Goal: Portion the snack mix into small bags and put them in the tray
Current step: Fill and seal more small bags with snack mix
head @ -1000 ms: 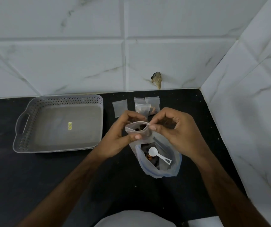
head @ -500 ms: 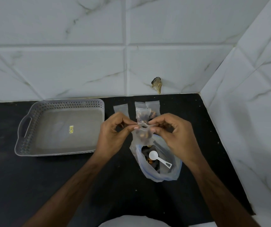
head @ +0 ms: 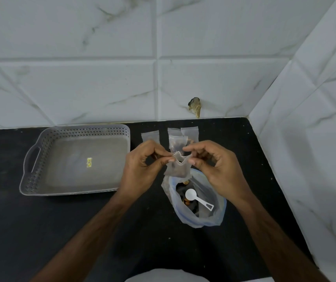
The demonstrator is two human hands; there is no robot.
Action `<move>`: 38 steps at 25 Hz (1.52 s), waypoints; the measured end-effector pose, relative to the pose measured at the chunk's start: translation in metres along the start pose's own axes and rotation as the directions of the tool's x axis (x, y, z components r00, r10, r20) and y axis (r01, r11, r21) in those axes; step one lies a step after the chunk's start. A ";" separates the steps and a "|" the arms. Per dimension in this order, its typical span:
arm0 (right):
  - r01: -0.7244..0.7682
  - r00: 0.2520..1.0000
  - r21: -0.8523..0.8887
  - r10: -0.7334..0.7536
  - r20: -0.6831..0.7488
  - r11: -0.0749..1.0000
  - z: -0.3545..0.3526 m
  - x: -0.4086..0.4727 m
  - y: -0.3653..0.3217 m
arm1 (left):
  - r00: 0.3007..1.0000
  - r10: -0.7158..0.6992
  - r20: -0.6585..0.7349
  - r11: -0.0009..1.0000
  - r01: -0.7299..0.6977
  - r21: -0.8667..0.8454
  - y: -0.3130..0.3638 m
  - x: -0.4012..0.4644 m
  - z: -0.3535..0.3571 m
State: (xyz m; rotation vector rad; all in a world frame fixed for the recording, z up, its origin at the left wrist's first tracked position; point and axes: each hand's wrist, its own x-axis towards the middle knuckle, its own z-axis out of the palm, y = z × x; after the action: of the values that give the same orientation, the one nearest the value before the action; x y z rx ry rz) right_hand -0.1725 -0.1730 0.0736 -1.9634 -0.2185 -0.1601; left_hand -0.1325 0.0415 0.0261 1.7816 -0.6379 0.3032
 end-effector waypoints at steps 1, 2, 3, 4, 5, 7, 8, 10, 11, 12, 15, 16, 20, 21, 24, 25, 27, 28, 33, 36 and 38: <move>0.001 1.000 -0.007 -0.002 -0.024 1.000 0.000 0.000 0.001 | 1.000 0.004 0.005 1.000 -0.004 0.007 0.000 0.001 0.000; 0.003 0.999 -0.025 -0.005 -0.052 1.000 0.000 -0.001 0.001 | 1.000 0.010 0.005 1.000 -0.010 0.015 0.000 0.002 0.000; 0.005 0.998 -0.033 -0.007 -0.056 0.999 0.001 -0.001 0.001 | 1.000 0.011 -0.001 1.000 -0.011 0.029 0.000 0.002 -0.001; 0.006 0.999 -0.026 -0.007 -0.044 1.000 0.002 -0.001 0.001 | 1.000 0.004 -0.011 0.999 -0.003 0.048 0.001 0.002 -0.001; 0.004 0.999 -0.016 -0.005 -0.041 1.000 0.003 -0.002 0.002 | 1.000 -0.003 -0.015 0.998 0.004 0.063 0.001 0.002 -0.003; -0.010 0.996 -0.031 0.007 -0.085 0.999 0.004 -0.001 0.005 | 1.000 -0.003 0.002 0.997 0.003 0.074 0.002 0.003 -0.003; -0.014 0.995 -0.042 0.010 -0.103 0.999 0.005 -0.001 0.006 | 1.000 -0.013 0.009 0.997 0.012 0.079 0.002 0.001 -0.003; -0.026 0.995 -0.016 0.024 -0.098 1.000 0.006 0.000 0.007 | 0.999 -0.052 0.006 0.996 0.052 0.069 0.005 0.001 -0.002; -0.051 0.995 0.017 0.052 -0.079 0.999 0.007 0.000 0.007 | 0.996 -0.083 0.006 0.996 0.083 0.042 0.005 0.002 -0.002; -0.085 0.994 0.055 0.088 -0.057 0.995 0.007 0.000 0.006 | 0.993 -0.120 0.017 0.993 0.119 0.019 0.006 0.003 -0.002; -0.152 0.988 0.150 0.153 0.005 0.977 0.005 0.002 0.006 | 0.976 -0.202 0.084 0.979 0.202 0.008 0.003 0.004 0.003; -0.160 0.987 0.161 0.160 0.016 0.974 0.006 0.003 0.006 | 0.973 -0.216 0.084 0.976 0.218 -0.013 0.002 0.004 0.004; -0.156 0.988 0.118 0.155 0.022 0.981 0.009 0.002 0.005 | 0.966 -0.251 0.055 0.965 0.255 -0.065 0.001 0.005 0.009; -0.143 0.990 0.070 0.141 0.021 0.987 0.010 0.002 0.005 | 0.968 -0.245 0.060 0.966 0.249 -0.065 0.002 0.005 0.009; -0.085 0.996 -0.036 0.085 -0.001 0.996 0.013 0.005 0.005 | 0.976 -0.210 0.066 0.975 0.214 -0.061 0.007 0.006 0.010; -0.070 0.998 -0.057 0.069 -0.010 0.996 0.014 0.006 0.004 | 0.977 -0.204 0.064 0.976 0.208 -0.069 0.008 0.007 0.009; -0.033 0.999 -0.126 0.030 -0.026 0.992 0.016 0.006 0.001 | 0.979 -0.190 0.067 0.976 0.196 -0.092 0.010 0.009 0.007; -0.018 0.999 -0.158 0.013 -0.034 0.987 0.017 0.006 0.000 | 0.981 -0.180 0.071 0.978 0.186 -0.098 0.011 0.010 0.006; 0.015 0.997 -0.264 -0.033 -0.064 0.964 0.017 0.007 0.001 | 0.989 -0.142 0.034 0.989 0.143 -0.042 0.013 0.013 0.003; 0.012 0.996 -0.293 -0.038 -0.083 0.956 0.011 0.010 0.006 | 0.988 -0.155 0.015 0.988 0.155 -0.004 0.015 0.015 -0.003; 0.000 0.995 -0.260 -0.024 -0.093 0.966 0.008 0.011 0.008 | 0.983 -0.183 0.004 0.983 0.183 -0.004 0.014 0.016 -0.006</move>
State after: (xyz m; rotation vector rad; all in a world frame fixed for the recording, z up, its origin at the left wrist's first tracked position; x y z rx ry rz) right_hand -0.1604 -0.1676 0.0659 -2.2095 -0.1528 -0.3027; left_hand -0.1268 0.0400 0.0474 1.8225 -0.4718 0.1730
